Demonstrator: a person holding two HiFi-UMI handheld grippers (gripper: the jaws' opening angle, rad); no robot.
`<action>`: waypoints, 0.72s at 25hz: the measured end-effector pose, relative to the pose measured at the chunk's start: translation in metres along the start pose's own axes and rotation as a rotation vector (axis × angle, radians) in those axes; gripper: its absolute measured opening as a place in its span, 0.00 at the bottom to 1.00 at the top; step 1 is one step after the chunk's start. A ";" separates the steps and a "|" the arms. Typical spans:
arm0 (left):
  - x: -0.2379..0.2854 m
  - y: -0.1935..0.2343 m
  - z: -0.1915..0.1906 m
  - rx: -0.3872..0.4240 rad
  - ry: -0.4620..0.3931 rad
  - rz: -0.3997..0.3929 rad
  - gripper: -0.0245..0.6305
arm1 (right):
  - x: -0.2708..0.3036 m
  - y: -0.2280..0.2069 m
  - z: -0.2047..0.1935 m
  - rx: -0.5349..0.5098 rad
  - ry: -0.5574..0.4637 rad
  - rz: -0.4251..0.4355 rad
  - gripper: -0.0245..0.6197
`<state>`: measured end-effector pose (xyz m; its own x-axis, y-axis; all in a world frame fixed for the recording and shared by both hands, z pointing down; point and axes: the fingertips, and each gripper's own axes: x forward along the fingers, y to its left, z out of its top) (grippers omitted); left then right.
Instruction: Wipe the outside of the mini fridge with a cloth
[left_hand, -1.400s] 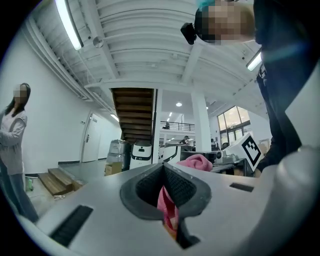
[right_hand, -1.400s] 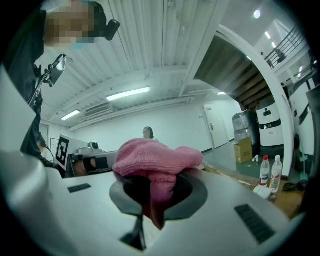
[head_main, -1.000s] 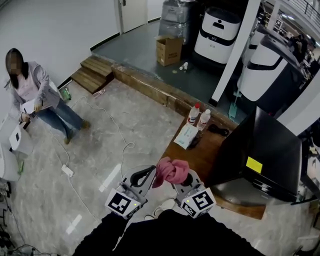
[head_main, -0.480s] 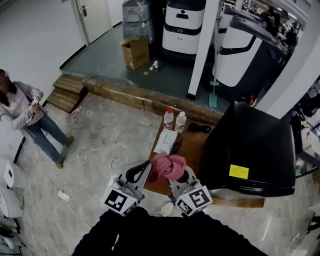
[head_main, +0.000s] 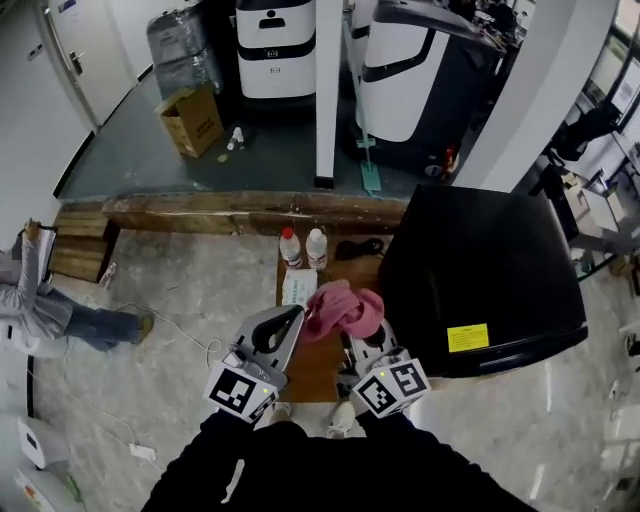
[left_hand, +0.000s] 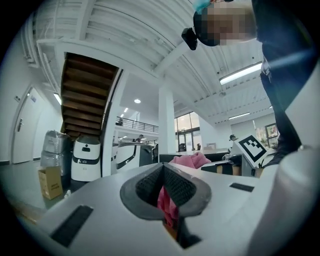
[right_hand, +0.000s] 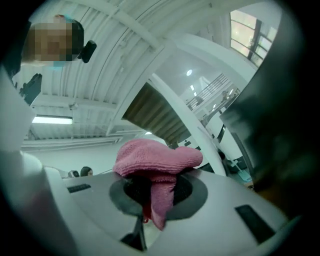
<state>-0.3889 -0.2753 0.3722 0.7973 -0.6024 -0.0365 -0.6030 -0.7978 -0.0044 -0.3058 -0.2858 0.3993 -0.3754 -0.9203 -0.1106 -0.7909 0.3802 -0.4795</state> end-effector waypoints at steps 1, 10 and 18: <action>0.010 0.003 0.000 0.000 -0.003 -0.039 0.05 | 0.004 -0.010 0.005 0.015 -0.029 -0.044 0.11; 0.076 0.026 -0.002 0.002 -0.020 -0.310 0.05 | 0.028 -0.068 0.033 0.114 -0.240 -0.340 0.11; 0.123 0.032 -0.004 0.007 -0.040 -0.441 0.05 | 0.034 -0.127 0.051 0.310 -0.456 -0.495 0.11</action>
<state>-0.3104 -0.3751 0.3715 0.9768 -0.2031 -0.0678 -0.2058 -0.9780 -0.0347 -0.1938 -0.3699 0.4117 0.2807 -0.9501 -0.1357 -0.6172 -0.0704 -0.7837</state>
